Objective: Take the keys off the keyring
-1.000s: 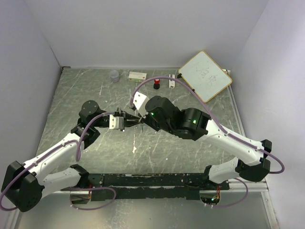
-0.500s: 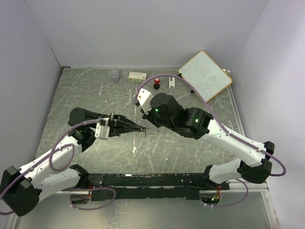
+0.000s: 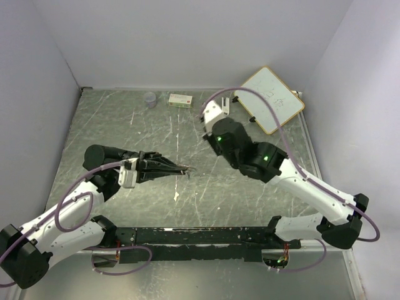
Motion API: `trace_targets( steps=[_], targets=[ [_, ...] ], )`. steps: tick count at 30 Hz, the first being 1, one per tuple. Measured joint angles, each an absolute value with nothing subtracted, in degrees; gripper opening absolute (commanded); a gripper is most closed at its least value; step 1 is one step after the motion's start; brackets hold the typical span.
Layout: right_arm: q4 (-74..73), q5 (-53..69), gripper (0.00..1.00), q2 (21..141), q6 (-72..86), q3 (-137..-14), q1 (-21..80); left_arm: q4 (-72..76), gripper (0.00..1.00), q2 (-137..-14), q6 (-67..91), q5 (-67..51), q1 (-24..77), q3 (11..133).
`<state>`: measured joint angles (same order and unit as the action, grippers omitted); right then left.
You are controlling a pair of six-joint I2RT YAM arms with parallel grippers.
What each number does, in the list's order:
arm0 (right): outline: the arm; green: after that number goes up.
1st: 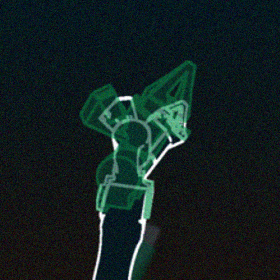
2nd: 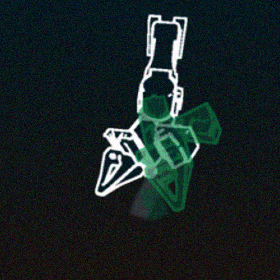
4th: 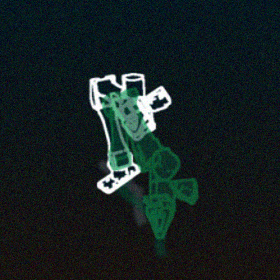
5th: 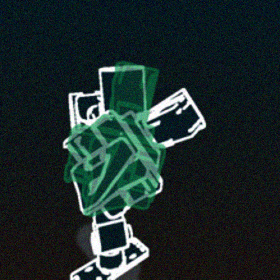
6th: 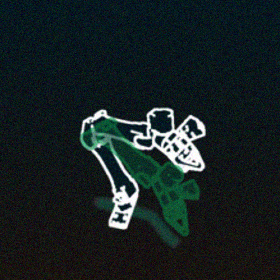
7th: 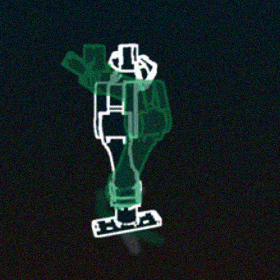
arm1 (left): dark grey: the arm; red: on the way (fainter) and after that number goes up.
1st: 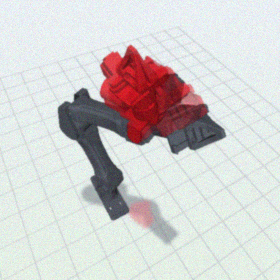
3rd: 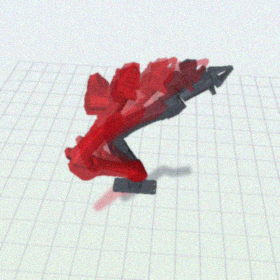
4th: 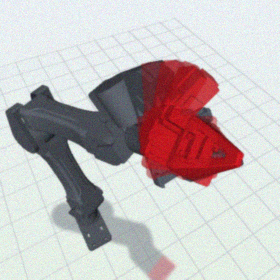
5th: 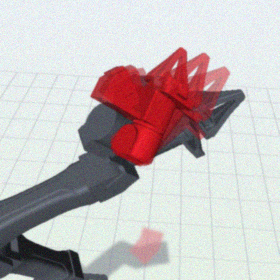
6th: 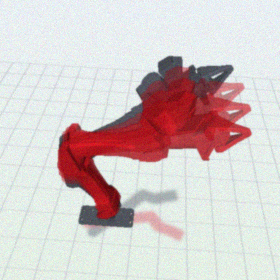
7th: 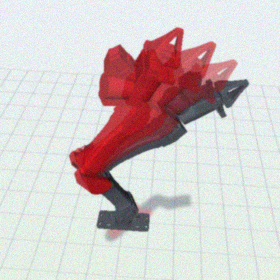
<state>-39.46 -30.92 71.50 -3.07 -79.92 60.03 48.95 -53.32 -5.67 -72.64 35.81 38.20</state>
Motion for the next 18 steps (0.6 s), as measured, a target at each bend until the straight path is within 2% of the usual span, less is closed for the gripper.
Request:
trace_targets(
  steps=[8,15,18],
  targets=[
    [-26.57,-26.96,0.0,68.47,4.14,-66.04,40.03,36.6,0.07,-55.0,-8.75,-60.73,35.83,39.7],
    [-12.58,-20.1,0.0,76.16,8.38,-50.37,36.05,32.12,0.07,-61.12,-5.41,-47.99,35.83,42.28],
    [-8.21,-17.41,0.0,80.88,9.58,-47.57,34.74,31.09,0.07,-62.81,-3.68,-43.72,35.83,42.28]
  ],
)
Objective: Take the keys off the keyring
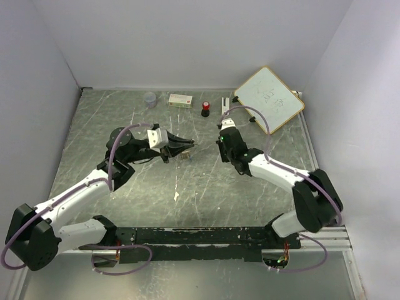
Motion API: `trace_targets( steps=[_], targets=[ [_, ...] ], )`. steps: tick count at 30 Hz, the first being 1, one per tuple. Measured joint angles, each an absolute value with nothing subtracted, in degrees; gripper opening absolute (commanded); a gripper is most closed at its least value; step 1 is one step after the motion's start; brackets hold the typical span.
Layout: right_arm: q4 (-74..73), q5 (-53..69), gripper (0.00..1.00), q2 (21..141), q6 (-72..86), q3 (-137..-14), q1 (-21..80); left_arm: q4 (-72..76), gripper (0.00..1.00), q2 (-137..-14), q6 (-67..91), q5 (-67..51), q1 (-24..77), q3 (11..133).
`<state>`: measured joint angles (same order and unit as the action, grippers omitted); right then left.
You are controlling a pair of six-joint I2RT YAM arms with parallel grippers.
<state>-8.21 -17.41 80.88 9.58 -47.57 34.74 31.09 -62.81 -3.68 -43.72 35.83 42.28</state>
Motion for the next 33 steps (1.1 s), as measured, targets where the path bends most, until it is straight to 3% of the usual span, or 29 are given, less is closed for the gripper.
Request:
trace_targets(
  steps=[8,13,17,20,25,33],
  targets=[
    [3.99,-13.85,0.02,94.17,10.94,-47.64,32.32,30.63,0.07,-63.7,-1.19,-37.65,35.83,41.71],
    [8.05,-13.19,0.17,100.55,10.92,-49.5,31.64,29.23,0.07,-61.93,-1.37,-33.78,35.83,39.94],
    [10.0,-13.34,0.39,102.5,10.9,-50.22,31.51,28.18,0.07,-61.58,-1.91,-31.99,35.83,39.94],
    [10.48,-13.52,0.48,102.48,10.98,-50.26,31.51,27.57,0.07,-61.6,-2.17,-31.2,35.83,39.94],
    [10.48,-14.76,0.5,99.83,10.28,-49.52,31.57,27.68,0.07,-61.89,-2.35,-31.07,35.83,39.94],
    [14.2,-14.59,0.48,83.79,8.51,-41.25,33.23,27.92,0.07,-63.11,-2.24,-31.07,35.83,39.97]
  ],
)
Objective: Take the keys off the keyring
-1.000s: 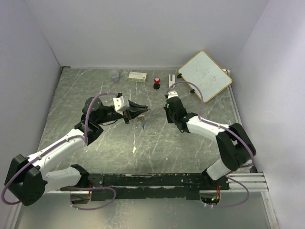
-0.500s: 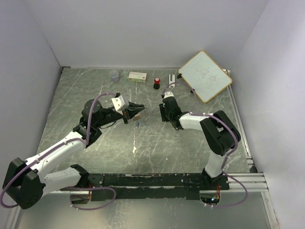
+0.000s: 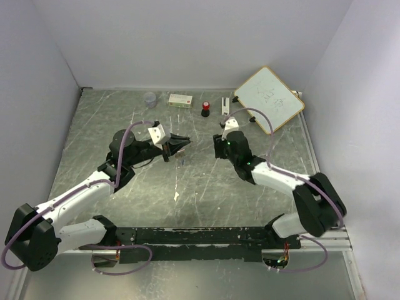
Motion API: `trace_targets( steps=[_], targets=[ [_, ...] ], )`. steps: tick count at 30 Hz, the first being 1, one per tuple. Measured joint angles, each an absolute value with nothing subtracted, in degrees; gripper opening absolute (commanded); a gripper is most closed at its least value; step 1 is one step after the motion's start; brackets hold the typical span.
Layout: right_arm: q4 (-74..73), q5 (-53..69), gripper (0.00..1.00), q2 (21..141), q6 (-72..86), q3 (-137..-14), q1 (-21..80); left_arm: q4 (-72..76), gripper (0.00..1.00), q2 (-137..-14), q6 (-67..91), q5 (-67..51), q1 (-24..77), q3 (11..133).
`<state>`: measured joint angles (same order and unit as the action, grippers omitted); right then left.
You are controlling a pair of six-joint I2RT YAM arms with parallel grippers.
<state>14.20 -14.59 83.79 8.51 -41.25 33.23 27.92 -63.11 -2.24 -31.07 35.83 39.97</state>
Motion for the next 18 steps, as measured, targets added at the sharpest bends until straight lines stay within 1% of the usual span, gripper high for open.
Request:
trace_targets(
  steps=[4,8,13,18],
  targets=[
    [22.48,-8.78,0.41,75.99,8.32,-33.01,33.98,28.97,0.07,-63.09,-1.43,-31.05,35.83,39.97],
    [31.55,-3.75,0.41,71.61,8.54,-25.3,35.73,30.37,0.07,-62.87,-0.49,-31.05,35.86,39.99],
    [43.22,-0.43,0.44,70.74,7.84,-18.83,41.3,32.84,0.07,-61.91,1.19,-31.0,35.86,39.99],
    [52.88,-3.31,0.45,72.73,4.71,-18.41,49.19,35.27,0.07,-61.45,3.29,-31.05,35.86,39.97]
  ],
)
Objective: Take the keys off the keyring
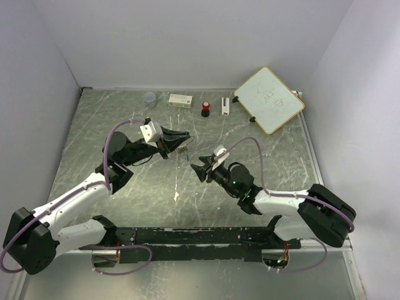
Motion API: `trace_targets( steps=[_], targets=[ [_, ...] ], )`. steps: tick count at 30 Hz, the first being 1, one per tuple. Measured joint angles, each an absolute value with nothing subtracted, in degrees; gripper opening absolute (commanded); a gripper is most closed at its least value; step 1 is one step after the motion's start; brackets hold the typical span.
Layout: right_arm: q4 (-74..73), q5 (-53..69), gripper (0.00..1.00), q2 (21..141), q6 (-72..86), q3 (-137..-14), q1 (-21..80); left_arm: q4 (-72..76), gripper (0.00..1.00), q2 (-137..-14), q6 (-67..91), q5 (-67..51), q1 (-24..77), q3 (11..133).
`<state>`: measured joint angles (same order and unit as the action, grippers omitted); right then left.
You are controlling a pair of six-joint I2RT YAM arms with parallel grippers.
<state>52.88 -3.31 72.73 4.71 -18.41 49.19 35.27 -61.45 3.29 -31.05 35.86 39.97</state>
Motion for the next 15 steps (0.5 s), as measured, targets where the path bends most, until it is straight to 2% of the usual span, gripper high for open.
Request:
trace_targets(
  steps=[5,15],
  targets=[
    [60.12,-5.26,0.45,76.64,2.28,-18.81,52.21,36.21,0.07,-61.01,4.36,-31.03,35.86,39.97],
    [64.01,-7.77,0.45,82.04,-0.58,-23.07,53.63,36.21,0.07,-59.31,4.93,-30.59,35.86,39.97]
  ],
)
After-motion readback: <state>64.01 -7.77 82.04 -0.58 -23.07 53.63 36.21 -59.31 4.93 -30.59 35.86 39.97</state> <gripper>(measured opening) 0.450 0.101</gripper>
